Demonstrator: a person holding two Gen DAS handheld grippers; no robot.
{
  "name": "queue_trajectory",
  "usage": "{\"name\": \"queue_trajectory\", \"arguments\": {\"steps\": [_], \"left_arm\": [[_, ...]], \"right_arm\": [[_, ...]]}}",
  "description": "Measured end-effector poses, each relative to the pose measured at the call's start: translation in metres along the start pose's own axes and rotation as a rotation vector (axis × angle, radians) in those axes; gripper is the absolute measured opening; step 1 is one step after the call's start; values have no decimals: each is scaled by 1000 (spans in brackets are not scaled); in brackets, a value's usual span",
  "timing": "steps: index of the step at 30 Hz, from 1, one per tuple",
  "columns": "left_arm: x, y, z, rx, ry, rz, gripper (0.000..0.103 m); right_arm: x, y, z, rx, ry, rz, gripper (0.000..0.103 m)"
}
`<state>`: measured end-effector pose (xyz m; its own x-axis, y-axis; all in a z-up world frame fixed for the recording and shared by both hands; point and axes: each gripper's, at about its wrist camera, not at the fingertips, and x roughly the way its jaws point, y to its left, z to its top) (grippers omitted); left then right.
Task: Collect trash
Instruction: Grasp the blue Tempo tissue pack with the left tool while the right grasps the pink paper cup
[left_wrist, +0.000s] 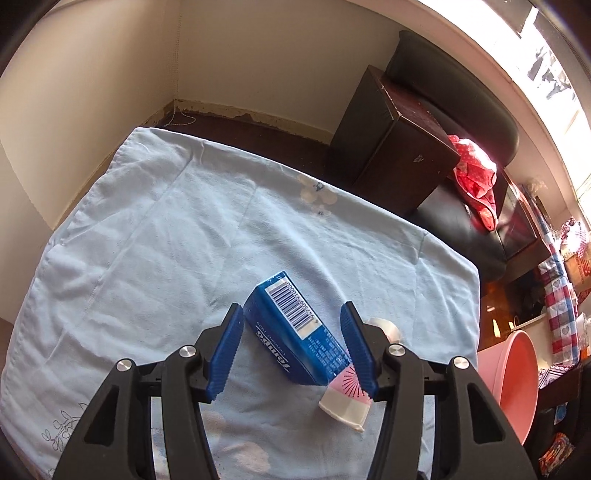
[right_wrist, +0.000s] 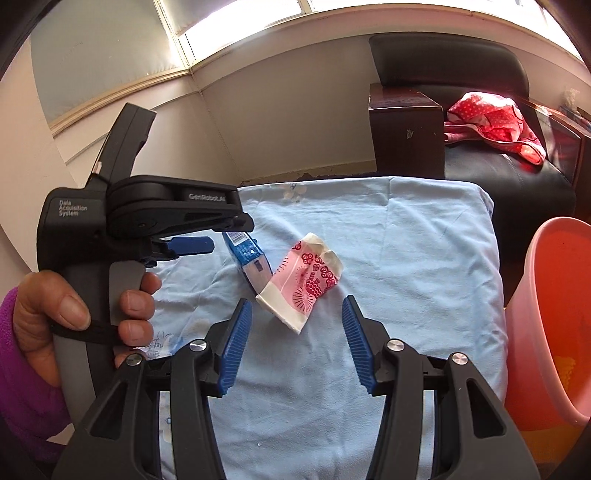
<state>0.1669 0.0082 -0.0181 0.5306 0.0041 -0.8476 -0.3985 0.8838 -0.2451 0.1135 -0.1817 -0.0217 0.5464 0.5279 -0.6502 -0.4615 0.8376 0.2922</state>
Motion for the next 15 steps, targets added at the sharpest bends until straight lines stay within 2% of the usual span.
{"name": "queue_trajectory", "arguments": {"steps": [5,10,12,15], "left_arm": [[14,-5,2,-1,60,64,54],[10,3,-4,37,39,55,52],[8,6,-6,56,46,38,40],[5,10,-8,91,45,10,37]], "right_arm": [[16,9,3,-18,24,29,51],[28,15,7,-17,36,41,51],[32,16,10,-6,44,42,51],[39,19,13,-1,56,54,51]]}}
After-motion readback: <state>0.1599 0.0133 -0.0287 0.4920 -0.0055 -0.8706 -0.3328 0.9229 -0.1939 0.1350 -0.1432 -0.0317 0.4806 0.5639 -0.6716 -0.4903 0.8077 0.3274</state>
